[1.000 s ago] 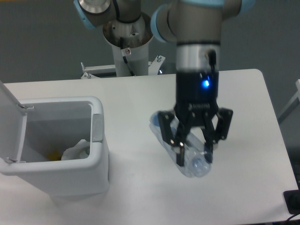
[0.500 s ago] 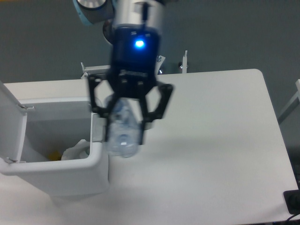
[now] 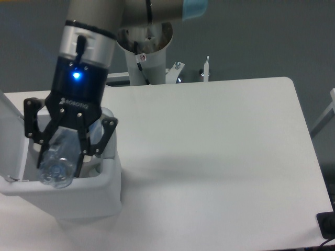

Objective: Place the trash in the trash can

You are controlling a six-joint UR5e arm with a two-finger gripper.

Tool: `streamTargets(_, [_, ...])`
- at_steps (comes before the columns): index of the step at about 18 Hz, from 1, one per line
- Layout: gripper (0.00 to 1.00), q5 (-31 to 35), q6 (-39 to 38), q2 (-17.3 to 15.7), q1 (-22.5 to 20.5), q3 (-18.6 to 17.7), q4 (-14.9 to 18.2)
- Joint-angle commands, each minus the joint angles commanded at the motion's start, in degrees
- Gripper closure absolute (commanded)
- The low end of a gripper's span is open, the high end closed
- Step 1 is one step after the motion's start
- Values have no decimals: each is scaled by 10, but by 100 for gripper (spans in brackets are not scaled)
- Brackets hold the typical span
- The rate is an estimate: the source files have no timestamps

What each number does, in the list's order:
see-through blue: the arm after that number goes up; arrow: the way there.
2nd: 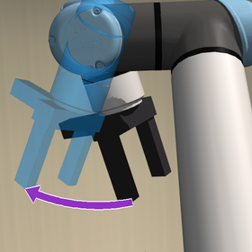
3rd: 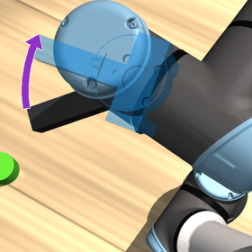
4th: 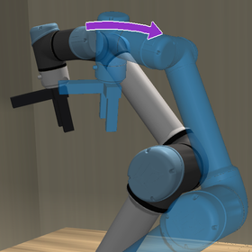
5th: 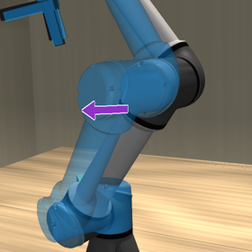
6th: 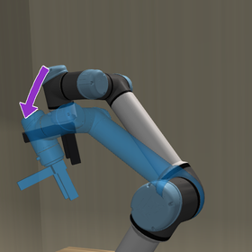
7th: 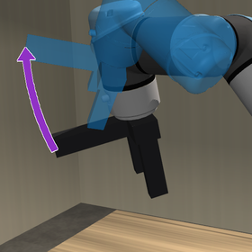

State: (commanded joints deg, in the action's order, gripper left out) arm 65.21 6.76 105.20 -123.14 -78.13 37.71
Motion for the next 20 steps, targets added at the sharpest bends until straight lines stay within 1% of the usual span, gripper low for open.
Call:
streamTargets(1, [17,0,6,3,0,-2,0])
streamTargets(2, [0,1,16,2,0,-4,0])
streamTargets(7, [0,1,20,-10,-6,-3,2])
streamTargets(9, [0,5,22,-11,-45,7,2])
streamTargets(10, [0,16,24,-17,-76,4,3])
streamTargets(13, [0,34,87,-17,-154,4,4])
streamTargets(14, [0,39,99,-15,-176,3,6])
streamTargets(15, [0,52,111,-15,-209,5,10])
streamTargets(17, [0,66,133,-13,-242,4,15])
streamTargets(18, [0,89,184,-15,-256,-8,34])
streamTargets(19, [0,108,226,-17,-268,-17,46])
streamTargets(20, [0,145,281,-17,-274,-20,68])
